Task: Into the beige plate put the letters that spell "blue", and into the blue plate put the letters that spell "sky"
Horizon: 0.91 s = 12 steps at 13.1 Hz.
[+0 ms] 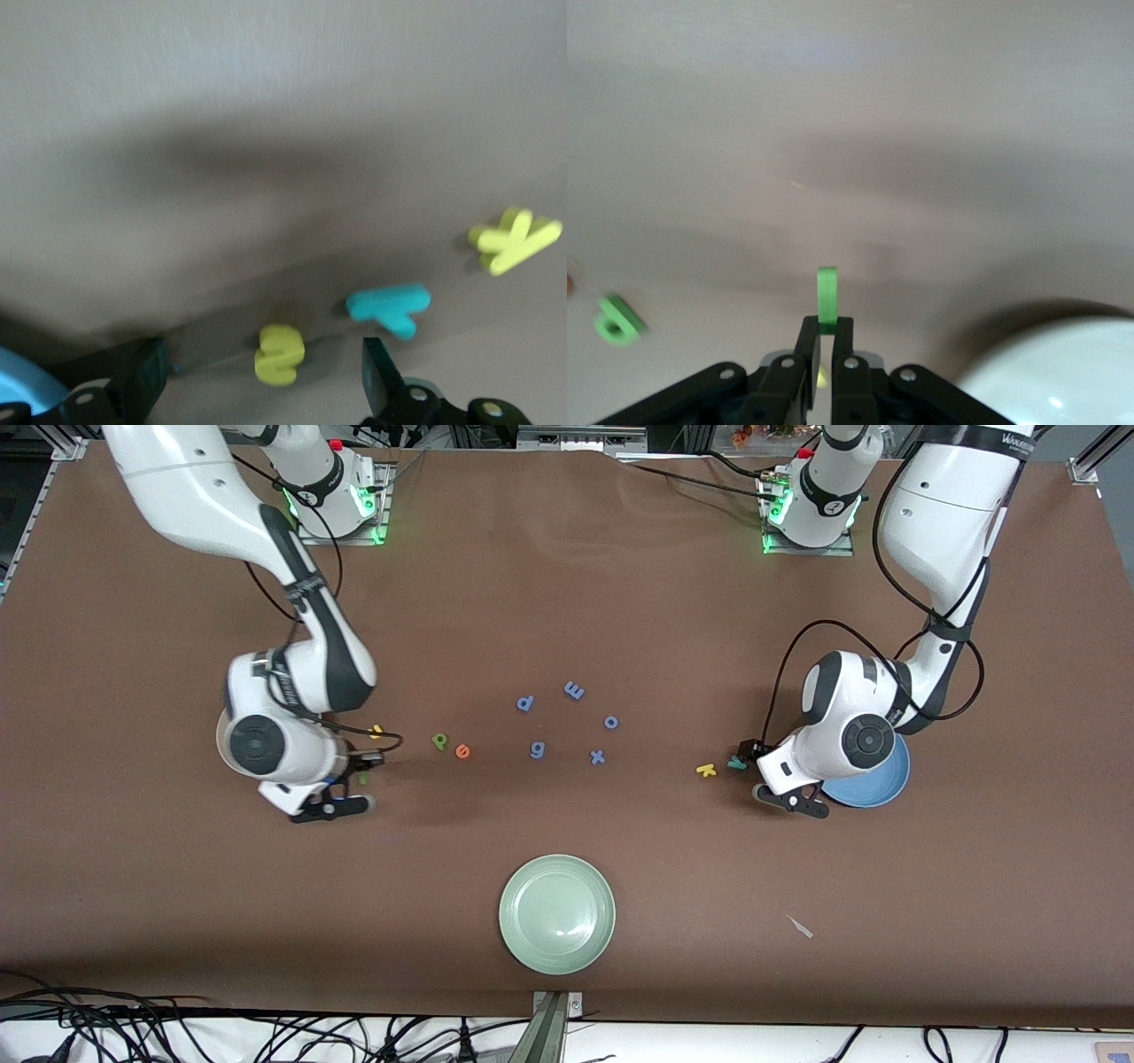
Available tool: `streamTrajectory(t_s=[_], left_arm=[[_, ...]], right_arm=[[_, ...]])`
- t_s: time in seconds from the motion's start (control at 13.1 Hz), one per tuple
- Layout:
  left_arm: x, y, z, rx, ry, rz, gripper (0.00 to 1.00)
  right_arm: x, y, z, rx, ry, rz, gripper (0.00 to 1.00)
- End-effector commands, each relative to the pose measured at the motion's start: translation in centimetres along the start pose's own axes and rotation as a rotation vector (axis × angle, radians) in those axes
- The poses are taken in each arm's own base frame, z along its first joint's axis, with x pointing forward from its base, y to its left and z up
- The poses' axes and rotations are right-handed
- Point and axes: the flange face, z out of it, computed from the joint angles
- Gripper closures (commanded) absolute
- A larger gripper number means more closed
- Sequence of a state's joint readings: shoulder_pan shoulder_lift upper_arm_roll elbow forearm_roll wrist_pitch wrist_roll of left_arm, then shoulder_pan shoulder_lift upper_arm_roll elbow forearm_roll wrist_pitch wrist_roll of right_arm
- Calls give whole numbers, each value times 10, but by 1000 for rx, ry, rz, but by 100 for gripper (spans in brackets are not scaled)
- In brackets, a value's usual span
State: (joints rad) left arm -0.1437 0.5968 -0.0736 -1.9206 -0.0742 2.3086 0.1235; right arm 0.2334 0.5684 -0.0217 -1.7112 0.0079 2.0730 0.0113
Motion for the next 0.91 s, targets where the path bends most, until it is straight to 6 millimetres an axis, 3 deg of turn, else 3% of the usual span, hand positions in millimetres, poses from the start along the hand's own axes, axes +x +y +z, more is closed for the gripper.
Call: streamTrajectory(t_s=[0.0, 0.08, 0.23, 0.46, 0.53, 0.61, 0.69, 0.84], left_arm=[[-25, 2, -5, 29, -14, 21, 8], [-25, 2, -5, 29, -13, 21, 14], [-24, 3, -8, 30, -8, 23, 37], [-19, 3, -14, 66, 4, 56, 37], [-14, 3, -20, 76, 18, 65, 37], [-13, 2, -18, 77, 16, 66, 36], [-11, 4, -15, 78, 27, 69, 36], [-7, 7, -16, 82, 60, 70, 36]], right_arm=[[-36, 31, -6, -24, -5, -41, 100], [-51, 52, -4, -30, 29, -86, 100], [-82, 86, 7, -41, 65, -140, 100], [-116, 104, 41, -40, 61, -168, 100], [-118, 106, 47, -36, 43, -160, 87], [-121, 106, 51, -29, 13, -152, 21], [-122, 101, 46, -21, 1, -155, 0], [-119, 68, 33, -13, -2, -190, 0]])
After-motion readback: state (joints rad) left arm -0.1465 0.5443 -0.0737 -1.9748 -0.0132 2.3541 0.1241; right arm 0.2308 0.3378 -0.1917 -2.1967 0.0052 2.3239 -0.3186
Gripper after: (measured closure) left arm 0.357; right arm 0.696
